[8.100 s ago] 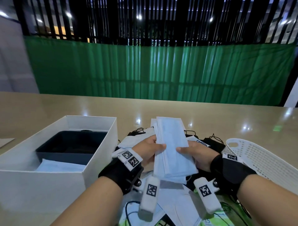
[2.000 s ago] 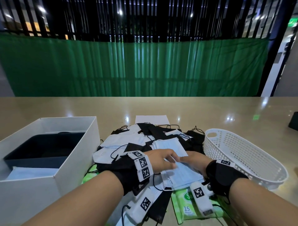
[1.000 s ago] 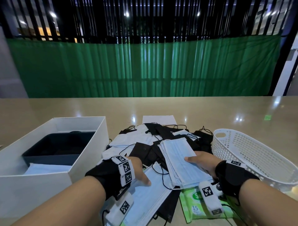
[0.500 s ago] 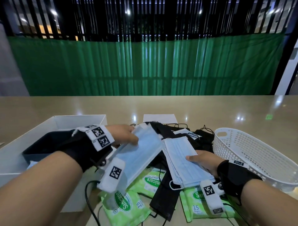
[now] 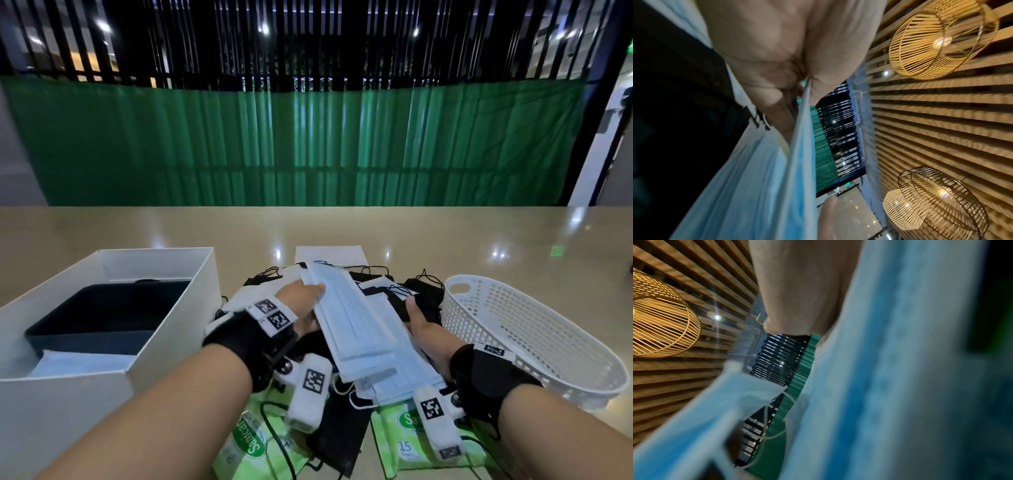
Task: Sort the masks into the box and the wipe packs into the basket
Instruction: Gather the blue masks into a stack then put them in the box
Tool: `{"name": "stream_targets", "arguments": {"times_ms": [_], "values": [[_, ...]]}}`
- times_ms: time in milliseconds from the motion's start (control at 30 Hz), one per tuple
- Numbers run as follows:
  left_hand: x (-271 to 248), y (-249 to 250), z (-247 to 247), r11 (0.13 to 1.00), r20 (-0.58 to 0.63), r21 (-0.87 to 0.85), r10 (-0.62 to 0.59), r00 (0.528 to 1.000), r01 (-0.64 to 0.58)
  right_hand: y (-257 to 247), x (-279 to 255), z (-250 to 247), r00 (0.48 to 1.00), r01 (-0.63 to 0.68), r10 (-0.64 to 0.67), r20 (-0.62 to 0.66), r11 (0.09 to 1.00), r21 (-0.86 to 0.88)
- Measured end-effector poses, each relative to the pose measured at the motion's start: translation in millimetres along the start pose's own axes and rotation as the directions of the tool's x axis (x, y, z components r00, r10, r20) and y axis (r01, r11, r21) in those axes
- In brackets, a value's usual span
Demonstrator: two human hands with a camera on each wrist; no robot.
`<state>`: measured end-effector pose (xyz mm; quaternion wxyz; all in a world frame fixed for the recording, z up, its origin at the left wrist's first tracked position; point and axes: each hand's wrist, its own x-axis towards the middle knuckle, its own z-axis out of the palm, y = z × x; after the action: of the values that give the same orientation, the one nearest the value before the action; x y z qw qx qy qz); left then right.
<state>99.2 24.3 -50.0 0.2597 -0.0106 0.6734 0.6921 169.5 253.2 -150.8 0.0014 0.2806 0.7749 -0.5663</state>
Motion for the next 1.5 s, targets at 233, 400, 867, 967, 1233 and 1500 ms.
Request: {"name": "stream_targets", "arguments": {"times_ms": [233,400,867,967,1233,1500], "values": [[22,-42,31,0.996,0.063,0.072,-0.050,0.997,0.046,-27,-34,3,0.995,0.009,-0.004,0.097,0.999,-0.049],[33,-54,33,0.978,0.152,0.204,0.003,0.988,-0.034,-22,-34,3,0.967,0.060,-0.077,0.241,0.995,0.079],[-2,-4,0,0.946,0.377,-0.023,0.308,0.873,-0.323,-92,-70,14,0.815,0.487,-0.575,0.074,0.748,0.451],[-8,5,-6,0.897,0.380,-0.032,0.419,0.824,-0.441,-104,-73,28,0.744,0.599,-0.665,0.063,0.706,0.378],[-5,-14,-29,0.901,0.331,0.000,0.409,0.850,-0.433,-90,-65,63,0.664,0.626,-0.700,0.263,0.712,0.318],[-6,-19,-30,0.935,0.262,-0.029,0.348,0.900,-0.353,-88,-66,75,0.700,0.566,-0.609,0.374,0.792,0.229]]}}
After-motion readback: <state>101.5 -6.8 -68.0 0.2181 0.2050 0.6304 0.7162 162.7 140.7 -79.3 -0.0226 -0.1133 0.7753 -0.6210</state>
